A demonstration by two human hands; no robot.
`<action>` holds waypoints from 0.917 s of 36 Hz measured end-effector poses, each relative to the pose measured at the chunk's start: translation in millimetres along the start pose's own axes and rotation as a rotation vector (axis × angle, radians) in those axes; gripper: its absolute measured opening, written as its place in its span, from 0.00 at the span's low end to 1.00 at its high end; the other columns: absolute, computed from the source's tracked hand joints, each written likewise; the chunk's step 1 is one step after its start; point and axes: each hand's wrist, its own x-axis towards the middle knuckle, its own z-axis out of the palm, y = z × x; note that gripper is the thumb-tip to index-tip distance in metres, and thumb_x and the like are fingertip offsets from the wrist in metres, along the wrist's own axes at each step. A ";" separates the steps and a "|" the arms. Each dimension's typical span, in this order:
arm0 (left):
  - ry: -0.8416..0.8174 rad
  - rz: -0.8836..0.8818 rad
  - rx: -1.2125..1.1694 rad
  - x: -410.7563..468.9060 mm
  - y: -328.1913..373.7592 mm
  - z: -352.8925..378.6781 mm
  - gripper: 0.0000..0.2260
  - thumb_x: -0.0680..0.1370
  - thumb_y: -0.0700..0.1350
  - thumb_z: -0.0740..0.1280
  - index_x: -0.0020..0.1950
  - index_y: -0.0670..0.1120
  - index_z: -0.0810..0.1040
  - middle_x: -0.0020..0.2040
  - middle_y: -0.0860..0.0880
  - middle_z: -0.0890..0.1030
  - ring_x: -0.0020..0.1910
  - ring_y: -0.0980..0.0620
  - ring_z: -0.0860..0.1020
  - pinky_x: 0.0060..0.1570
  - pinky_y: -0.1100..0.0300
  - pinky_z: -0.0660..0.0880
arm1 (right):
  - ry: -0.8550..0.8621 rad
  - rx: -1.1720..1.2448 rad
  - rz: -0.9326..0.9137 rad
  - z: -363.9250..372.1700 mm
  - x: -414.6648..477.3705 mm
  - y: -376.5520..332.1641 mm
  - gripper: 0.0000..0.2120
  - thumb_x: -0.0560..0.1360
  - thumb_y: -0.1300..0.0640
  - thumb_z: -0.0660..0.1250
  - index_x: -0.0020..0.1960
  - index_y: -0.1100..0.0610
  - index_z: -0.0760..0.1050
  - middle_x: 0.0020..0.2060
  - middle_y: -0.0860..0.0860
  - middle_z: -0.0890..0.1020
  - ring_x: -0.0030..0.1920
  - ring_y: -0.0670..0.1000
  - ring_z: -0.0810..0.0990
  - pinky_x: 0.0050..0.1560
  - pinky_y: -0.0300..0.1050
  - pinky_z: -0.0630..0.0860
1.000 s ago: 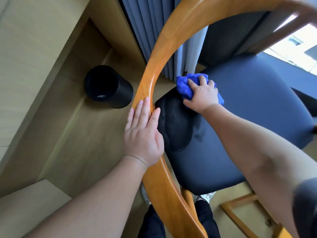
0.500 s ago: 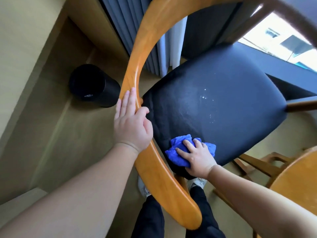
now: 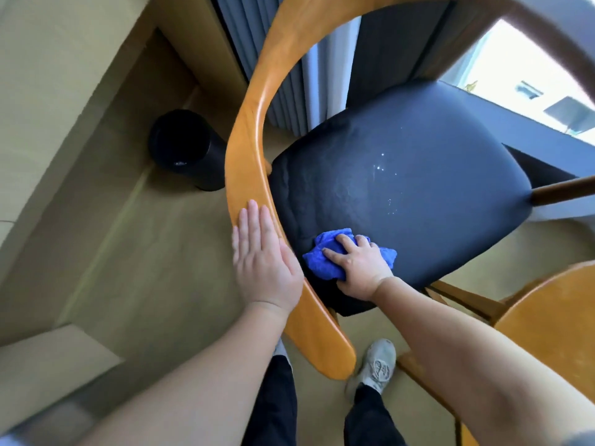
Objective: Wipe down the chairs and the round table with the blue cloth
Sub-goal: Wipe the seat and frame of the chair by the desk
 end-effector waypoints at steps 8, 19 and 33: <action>0.013 -0.017 0.046 -7.4 4.0 0.2 0.28 0.76 0.47 0.45 0.76 0.40 0.57 0.77 0.44 0.56 0.77 0.48 0.52 0.74 0.59 0.41 | 0.118 -0.017 -0.107 -44.4 45.6 -3.0 0.31 0.70 0.47 0.66 0.72 0.43 0.65 0.65 0.53 0.67 0.58 0.61 0.68 0.55 0.54 0.68; -0.112 0.239 0.105 -1.4 4.1 -6.9 0.27 0.75 0.44 0.50 0.74 0.42 0.63 0.76 0.45 0.60 0.76 0.47 0.53 0.75 0.53 0.46 | 0.088 -0.076 -0.046 -14.6 58.5 -32.6 0.31 0.71 0.47 0.63 0.74 0.43 0.61 0.68 0.53 0.63 0.61 0.64 0.64 0.57 0.61 0.67; -0.184 0.398 0.124 2.3 4.2 -13.0 0.23 0.73 0.45 0.51 0.64 0.45 0.75 0.65 0.47 0.75 0.70 0.45 0.66 0.75 0.48 0.47 | 0.078 -0.150 -0.071 82.9 -98.3 11.0 0.32 0.57 0.53 0.72 0.61 0.45 0.76 0.59 0.55 0.74 0.49 0.65 0.73 0.41 0.56 0.74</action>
